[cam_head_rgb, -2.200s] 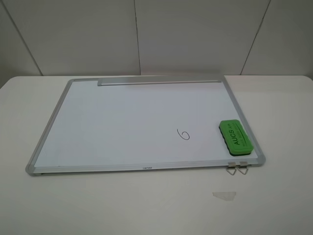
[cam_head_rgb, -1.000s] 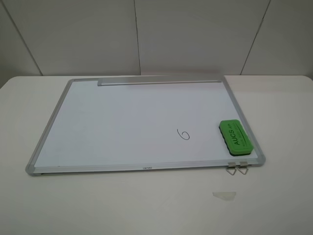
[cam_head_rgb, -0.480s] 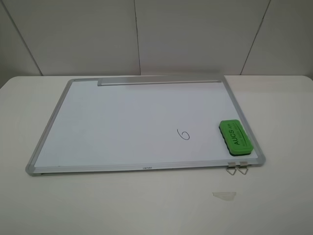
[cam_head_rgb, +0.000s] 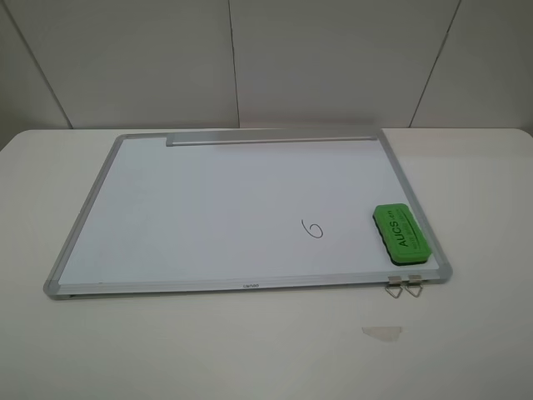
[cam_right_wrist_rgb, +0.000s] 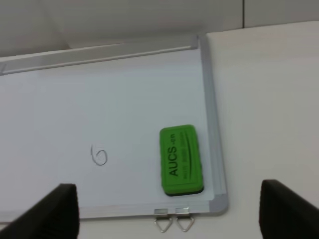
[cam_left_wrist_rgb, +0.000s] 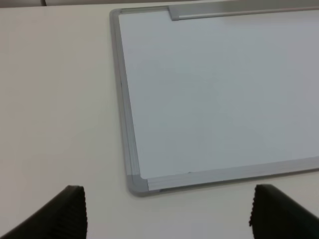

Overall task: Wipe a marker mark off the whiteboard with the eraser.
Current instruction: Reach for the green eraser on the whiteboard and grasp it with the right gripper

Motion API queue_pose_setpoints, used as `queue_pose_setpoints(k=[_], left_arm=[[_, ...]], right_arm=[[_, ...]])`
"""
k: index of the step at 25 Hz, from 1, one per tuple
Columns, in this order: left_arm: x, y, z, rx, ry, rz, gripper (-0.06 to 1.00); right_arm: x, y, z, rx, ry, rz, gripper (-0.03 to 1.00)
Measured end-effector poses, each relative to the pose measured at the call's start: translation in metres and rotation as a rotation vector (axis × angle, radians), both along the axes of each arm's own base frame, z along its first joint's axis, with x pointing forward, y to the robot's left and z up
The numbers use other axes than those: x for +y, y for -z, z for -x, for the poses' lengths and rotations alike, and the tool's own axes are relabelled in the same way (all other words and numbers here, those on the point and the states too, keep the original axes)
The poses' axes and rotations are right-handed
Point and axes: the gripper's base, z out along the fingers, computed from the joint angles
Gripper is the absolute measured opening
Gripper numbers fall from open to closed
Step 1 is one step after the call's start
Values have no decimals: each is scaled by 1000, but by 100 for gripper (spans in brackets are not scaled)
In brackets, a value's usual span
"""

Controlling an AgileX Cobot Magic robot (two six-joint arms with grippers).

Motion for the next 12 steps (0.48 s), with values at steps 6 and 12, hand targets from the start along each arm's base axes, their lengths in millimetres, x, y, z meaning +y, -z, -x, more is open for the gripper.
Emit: queue_pose_setpoints(k=[6, 12], left_arm=[[0, 0, 0, 0, 0, 0, 69], [0, 0, 0, 0, 0, 0, 69]], right_arm=[[5, -14, -58, 239, -57, -64, 73], [8, -1, -119, 548, -140, -56, 73]])
